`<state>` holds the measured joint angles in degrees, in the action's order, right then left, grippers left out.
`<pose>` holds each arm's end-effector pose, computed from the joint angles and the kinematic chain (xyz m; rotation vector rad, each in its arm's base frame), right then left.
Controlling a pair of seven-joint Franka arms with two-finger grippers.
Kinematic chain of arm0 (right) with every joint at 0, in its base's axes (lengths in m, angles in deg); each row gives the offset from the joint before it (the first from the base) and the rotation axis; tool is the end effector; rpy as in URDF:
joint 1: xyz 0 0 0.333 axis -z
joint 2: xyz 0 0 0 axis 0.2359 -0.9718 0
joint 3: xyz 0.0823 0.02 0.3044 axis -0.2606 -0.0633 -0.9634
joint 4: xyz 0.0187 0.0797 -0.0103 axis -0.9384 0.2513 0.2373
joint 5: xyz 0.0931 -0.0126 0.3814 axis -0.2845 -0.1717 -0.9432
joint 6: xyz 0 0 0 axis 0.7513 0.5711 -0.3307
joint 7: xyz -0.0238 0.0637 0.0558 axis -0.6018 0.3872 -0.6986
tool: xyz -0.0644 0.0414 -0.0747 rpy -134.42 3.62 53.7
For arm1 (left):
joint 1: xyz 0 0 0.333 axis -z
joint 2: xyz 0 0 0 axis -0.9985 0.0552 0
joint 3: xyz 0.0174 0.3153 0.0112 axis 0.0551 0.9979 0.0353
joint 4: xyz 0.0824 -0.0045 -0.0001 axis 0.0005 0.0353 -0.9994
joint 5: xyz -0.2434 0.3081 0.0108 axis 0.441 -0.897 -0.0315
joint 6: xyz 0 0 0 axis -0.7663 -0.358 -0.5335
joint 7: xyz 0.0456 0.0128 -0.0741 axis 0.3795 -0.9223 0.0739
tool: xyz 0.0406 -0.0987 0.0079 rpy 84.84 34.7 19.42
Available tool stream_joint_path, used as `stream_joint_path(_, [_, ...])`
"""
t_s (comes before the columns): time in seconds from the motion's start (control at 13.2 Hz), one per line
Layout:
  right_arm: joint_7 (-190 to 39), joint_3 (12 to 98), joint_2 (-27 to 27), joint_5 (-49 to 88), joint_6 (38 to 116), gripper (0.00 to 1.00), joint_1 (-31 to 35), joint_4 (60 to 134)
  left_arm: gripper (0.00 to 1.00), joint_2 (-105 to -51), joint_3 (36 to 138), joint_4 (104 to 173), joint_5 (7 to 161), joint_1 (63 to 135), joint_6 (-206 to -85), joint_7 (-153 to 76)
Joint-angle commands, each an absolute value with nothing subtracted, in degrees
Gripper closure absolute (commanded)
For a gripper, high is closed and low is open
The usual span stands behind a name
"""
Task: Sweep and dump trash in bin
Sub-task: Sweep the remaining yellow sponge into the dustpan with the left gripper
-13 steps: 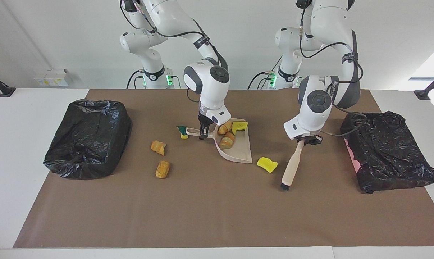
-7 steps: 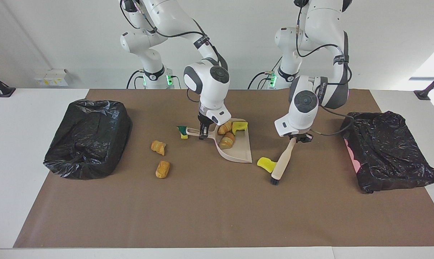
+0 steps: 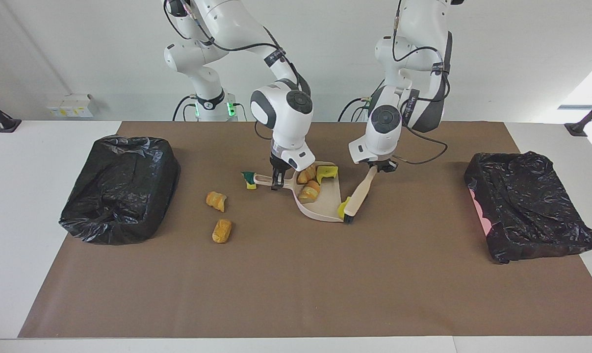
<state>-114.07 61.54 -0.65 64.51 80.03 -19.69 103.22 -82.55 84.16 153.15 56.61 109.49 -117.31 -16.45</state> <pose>0.5079 0.3284 0.3411 2.1096 2.0514 -0.1766 0.4496 -0.2402 0.3311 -2.8707 0.9302 0.4909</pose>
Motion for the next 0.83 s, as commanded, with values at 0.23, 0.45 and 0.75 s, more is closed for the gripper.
stream_joint_path(0.23, [-111.57,61.02,-1.76,65.07,81.6,1.0,-18.79,103.83,1.0,-87.27,84.91,155.28,69.63,112.67,-113.67,-18.28])
stream_joint_path(0.45, [-111.57,61.02,-1.76,65.07,81.51,1.0,-18.7,103.74,1.0,-87.45,85.0,155.1,70.0,112.76,-113.93,-18.8])
stream_joint_path(0.75, [-112.01,61.02,-1.76,65.15,81.33,1.0,-18.61,103.65,1.0,-89.38,85.61,151.06,72.37,111.09,-110.69,-18.81])
